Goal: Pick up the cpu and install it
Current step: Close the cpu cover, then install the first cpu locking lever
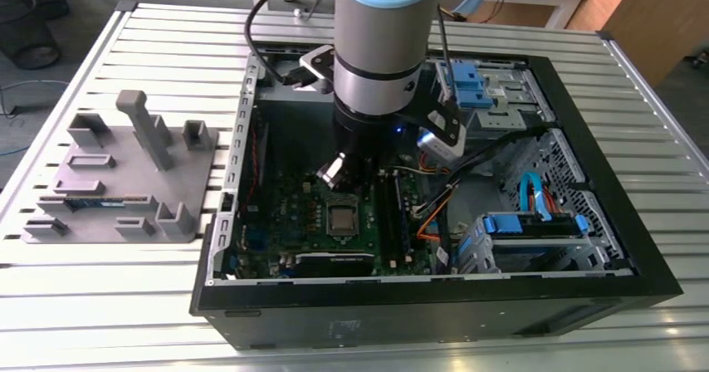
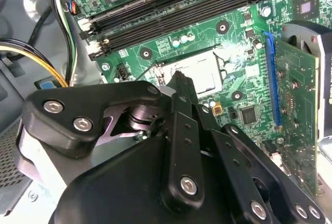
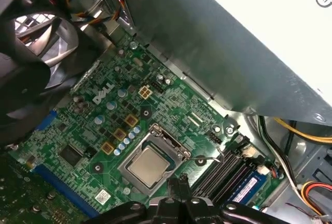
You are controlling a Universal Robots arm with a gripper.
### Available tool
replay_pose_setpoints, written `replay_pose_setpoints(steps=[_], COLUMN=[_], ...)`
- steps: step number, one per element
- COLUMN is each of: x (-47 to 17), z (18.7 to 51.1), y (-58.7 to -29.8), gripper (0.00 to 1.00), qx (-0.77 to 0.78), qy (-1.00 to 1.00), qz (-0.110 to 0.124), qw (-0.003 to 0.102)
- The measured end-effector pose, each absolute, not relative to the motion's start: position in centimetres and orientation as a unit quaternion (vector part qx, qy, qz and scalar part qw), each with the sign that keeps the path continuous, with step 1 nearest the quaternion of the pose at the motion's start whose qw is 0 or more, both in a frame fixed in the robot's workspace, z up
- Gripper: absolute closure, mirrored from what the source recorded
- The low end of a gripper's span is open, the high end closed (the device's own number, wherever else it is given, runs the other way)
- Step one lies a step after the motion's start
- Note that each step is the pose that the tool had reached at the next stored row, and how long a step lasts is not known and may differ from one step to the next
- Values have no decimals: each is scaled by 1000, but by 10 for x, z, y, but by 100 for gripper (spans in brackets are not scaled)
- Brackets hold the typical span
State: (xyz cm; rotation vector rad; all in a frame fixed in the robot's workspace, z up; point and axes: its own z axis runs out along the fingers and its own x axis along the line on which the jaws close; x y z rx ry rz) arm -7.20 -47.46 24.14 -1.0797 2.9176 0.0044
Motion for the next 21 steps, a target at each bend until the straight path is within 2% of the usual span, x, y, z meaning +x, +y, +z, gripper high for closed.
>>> replay_pose_setpoints(steps=[21], x=[-93], z=[241], y=[-475], gripper=[89], qx=[-347], qy=[938], qz=[1], qw=[16])
